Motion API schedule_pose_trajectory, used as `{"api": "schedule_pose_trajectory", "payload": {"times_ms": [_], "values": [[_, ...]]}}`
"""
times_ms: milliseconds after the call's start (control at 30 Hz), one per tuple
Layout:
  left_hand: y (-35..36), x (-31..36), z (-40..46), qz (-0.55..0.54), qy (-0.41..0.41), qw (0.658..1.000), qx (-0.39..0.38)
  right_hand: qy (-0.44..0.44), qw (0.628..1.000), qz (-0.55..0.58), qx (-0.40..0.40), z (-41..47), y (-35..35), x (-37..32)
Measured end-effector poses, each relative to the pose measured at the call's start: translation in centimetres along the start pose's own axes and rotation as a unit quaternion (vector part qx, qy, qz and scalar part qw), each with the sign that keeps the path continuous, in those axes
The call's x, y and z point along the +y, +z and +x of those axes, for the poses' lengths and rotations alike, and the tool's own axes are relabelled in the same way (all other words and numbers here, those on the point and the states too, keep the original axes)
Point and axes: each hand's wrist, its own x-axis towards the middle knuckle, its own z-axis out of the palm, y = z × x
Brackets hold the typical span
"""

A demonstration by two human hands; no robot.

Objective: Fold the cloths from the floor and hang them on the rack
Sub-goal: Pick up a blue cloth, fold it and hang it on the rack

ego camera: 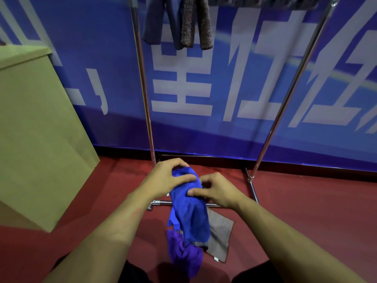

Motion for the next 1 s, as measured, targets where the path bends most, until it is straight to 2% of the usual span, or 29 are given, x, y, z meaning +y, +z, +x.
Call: {"api": "schedule_pose_trajectory", "payload": {"times_ms": [67,167,233,300,400,467,533,700,1000], "values": [[0.1,-0.4,0.2,-0.100,-0.046,0.994,0.022,-0.018,0.998,0.057,0.020,0.0,0.0,-0.6],[0.5,-0.2,0.5,-0.251,-0.139,0.957,0.034,-0.046,0.984,0.146,0.088,-0.1,-0.3,-1.9],[0.9,0.0,0.3,-0.349,-0.190,0.918,0.000,-0.051,0.966,0.221,0.124,0.0,-0.4,-2.5],[1.4,0.5,-0.2,-0.421,-0.214,0.879,-0.068,-0.045,0.946,0.289,0.136,0.0,-0.5,-2.9],[1.8,1.8,-0.7,-0.479,-0.241,0.839,-0.091,-0.037,0.925,0.349,0.146,0.0,-0.8,-3.1],[2.1,2.0,-0.6,-0.481,-0.226,0.843,-0.089,-0.040,0.912,0.376,0.159,0.0,-1.2,-3.1],[2.3,1.7,-0.5,-0.458,-0.207,0.860,-0.086,-0.046,0.898,0.403,0.171,-0.1,-1.7,-3.2],[2.4,0.5,-0.3,-0.398,-0.185,0.897,-0.055,-0.043,0.888,0.405,0.212,-0.1,-2.8,-2.6],[1.9,1.1,-0.3,-0.390,-0.148,0.909,-0.029,-0.011,0.887,0.378,0.266,0.4,-3.0,-1.8]]}}
